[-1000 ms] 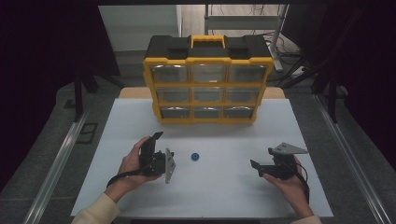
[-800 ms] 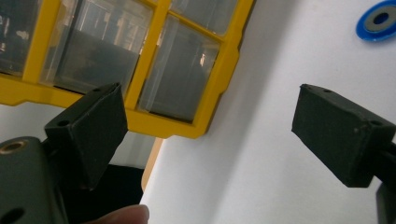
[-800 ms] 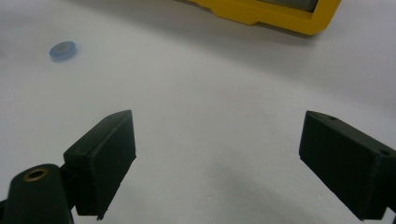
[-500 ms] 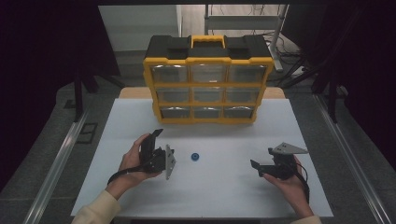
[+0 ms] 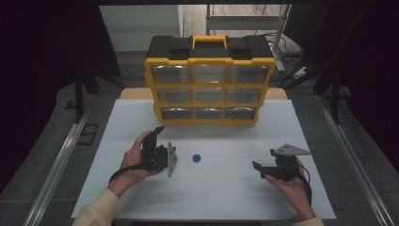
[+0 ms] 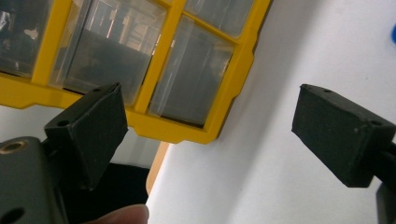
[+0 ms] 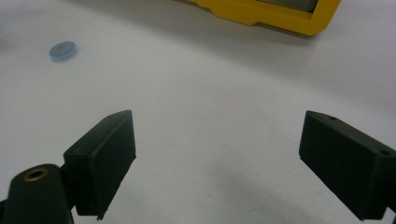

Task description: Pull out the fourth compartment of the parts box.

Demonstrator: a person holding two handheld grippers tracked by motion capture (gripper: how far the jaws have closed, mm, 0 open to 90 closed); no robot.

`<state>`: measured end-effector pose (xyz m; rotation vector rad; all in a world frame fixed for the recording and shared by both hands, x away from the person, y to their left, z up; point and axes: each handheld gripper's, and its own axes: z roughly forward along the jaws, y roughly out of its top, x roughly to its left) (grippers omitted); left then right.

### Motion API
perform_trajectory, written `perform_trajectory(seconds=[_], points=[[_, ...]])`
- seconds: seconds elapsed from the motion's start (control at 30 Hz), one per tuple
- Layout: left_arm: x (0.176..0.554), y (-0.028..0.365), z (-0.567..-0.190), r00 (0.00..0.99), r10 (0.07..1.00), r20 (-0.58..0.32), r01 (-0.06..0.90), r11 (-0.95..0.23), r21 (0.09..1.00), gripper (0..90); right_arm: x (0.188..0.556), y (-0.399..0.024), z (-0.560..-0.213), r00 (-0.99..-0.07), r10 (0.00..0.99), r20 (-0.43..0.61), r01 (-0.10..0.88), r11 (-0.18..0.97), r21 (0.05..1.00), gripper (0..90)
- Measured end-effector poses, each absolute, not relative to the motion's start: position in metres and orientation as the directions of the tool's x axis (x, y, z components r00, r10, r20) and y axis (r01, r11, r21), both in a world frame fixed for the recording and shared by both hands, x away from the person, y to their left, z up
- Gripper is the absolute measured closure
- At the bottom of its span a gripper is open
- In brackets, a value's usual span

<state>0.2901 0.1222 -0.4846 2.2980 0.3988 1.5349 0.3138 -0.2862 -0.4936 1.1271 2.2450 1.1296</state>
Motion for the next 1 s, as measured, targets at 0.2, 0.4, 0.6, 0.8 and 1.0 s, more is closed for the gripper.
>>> perform_trajectory(seconds=[0.2,0.4,0.6,0.8,1.0], points=[[0.294,0.123,-0.484,0.375,0.423,0.825,0.042,-0.897,0.441,10.9,0.314,-0.286,-0.494,-0.604,0.797,0.017,0.487,0.352,0.799,11.3],[0.297,0.123,-0.480,0.370,0.424,0.826,0.043,-0.897,0.441,11.0,0.314,-0.286,-0.494,-0.604,0.797,0.016,0.487,0.353,0.799,11.3],[0.301,0.123,-0.478,0.365,0.432,0.825,0.043,-0.893,0.448,11.0,0.314,-0.286,-0.494,-0.604,0.797,0.015,0.487,0.354,0.799,11.3],[0.305,0.124,-0.475,0.360,0.439,0.823,0.045,-0.890,0.455,11.3,0.314,-0.287,-0.494,-0.603,0.798,0.014,0.486,0.354,0.799,11.3],[0.308,0.124,-0.474,0.357,0.439,0.824,0.046,-0.890,0.454,11.3,0.314,-0.287,-0.494,-0.602,0.798,0.013,0.486,0.353,0.799,11.3]])
